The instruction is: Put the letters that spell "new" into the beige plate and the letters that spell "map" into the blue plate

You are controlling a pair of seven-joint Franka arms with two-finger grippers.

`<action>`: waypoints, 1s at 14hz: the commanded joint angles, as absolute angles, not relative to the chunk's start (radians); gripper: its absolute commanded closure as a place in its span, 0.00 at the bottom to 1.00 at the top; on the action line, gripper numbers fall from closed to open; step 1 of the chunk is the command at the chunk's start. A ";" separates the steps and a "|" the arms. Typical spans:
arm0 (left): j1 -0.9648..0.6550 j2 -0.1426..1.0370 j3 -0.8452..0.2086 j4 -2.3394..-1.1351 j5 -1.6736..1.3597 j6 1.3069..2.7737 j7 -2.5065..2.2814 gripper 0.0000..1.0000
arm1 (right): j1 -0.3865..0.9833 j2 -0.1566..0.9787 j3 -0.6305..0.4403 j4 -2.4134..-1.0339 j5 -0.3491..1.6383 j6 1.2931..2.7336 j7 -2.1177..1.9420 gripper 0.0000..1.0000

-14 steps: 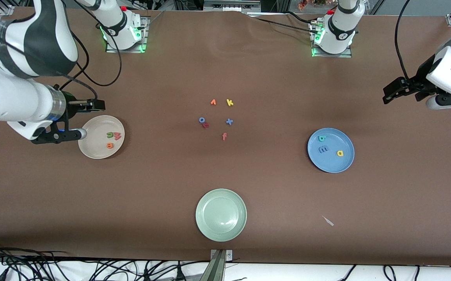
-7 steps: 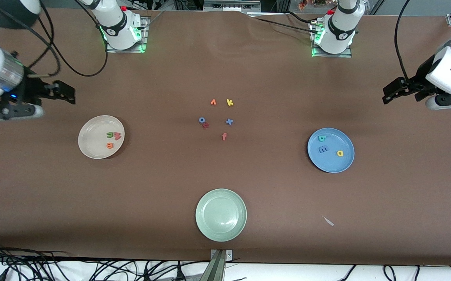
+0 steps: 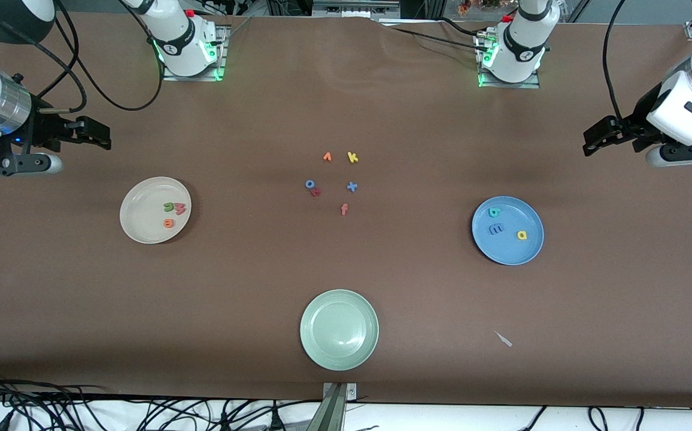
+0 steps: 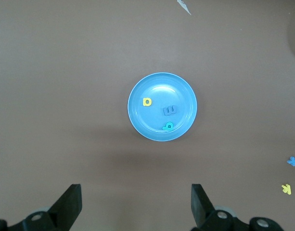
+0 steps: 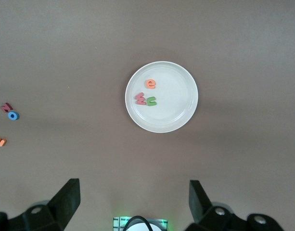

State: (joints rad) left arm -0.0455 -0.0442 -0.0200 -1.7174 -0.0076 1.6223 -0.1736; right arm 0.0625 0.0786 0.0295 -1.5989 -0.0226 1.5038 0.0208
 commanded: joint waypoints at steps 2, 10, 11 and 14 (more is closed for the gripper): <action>-0.048 -0.049 -0.015 -1.717 -0.020 1.609 -0.152 0.00 | 0.041 0.071 0.048 -1.612 -0.029 1.548 0.035 0.00; -0.051 -0.048 -0.015 -1.717 -0.020 1.609 -0.152 0.00 | 0.034 0.077 0.020 -1.612 -0.020 1.562 0.031 0.00; -0.051 -0.048 -0.015 -1.717 -0.020 1.609 -0.152 0.00 | 0.034 0.077 0.020 -1.612 -0.018 1.560 0.031 0.00; -0.051 -0.048 -0.017 -1.717 -0.018 1.609 -0.152 0.00 | 0.034 0.077 0.020 -1.612 -0.018 1.560 0.031 0.00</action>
